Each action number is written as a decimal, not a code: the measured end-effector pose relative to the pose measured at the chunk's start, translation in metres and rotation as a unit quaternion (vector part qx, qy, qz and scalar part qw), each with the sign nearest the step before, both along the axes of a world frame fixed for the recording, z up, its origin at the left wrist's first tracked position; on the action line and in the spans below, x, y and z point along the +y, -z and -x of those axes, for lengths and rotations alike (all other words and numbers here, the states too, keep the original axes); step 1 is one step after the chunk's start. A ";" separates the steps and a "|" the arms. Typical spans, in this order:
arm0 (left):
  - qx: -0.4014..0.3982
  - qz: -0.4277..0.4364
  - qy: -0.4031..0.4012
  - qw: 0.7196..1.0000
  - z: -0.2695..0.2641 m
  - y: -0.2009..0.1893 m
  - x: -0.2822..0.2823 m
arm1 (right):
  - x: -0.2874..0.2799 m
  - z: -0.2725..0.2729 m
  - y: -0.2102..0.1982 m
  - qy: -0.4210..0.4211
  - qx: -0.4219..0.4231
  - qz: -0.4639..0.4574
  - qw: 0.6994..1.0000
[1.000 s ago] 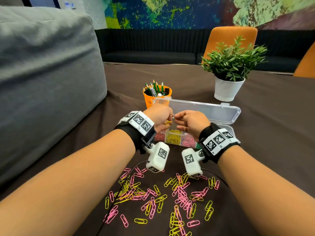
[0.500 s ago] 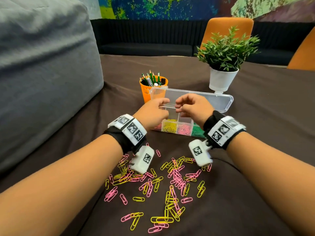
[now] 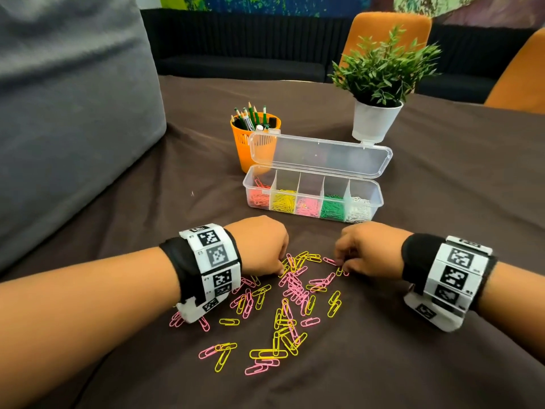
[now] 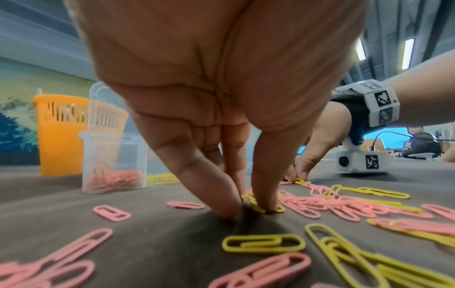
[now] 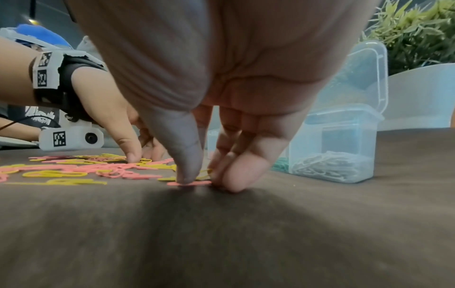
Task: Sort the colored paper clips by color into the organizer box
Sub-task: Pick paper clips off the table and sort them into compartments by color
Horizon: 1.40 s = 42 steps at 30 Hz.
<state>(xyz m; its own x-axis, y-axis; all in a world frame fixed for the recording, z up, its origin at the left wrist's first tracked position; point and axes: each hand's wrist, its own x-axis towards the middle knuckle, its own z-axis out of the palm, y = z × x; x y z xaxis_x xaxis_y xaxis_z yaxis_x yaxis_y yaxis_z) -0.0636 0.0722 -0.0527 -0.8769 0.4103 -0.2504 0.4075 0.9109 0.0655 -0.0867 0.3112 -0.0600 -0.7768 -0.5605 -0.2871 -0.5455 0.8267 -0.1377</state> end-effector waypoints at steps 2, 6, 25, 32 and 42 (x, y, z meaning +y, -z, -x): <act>-0.018 -0.014 -0.017 1.000 0.001 -0.001 0.000 | 0.001 -0.001 0.004 -0.011 0.006 0.008 1.000; -0.077 -0.064 -0.052 0.994 0.004 -0.002 -0.010 | 0.008 -0.003 0.005 -0.033 0.001 0.039 0.999; -0.240 -0.344 -0.272 0.866 0.003 -0.004 -0.014 | -0.009 -0.002 0.000 0.073 -0.148 0.197 0.966; -0.075 -0.070 -0.096 0.990 0.003 0.006 0.000 | -0.041 0.014 0.003 0.226 -0.195 0.366 0.882; -0.265 -0.387 -0.303 0.829 0.031 -0.022 -0.017 | -0.055 0.019 -0.004 0.054 -0.070 0.050 0.995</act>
<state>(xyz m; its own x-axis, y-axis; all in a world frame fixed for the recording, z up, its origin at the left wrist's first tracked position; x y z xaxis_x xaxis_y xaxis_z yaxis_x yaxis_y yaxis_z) -0.0943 0.0556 -0.0309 -0.8313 0.1526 -0.5345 -0.3831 0.5394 0.7499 -0.1062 0.2563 -0.0562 -0.7907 -0.5074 -0.3427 -0.4242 0.8576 -0.2909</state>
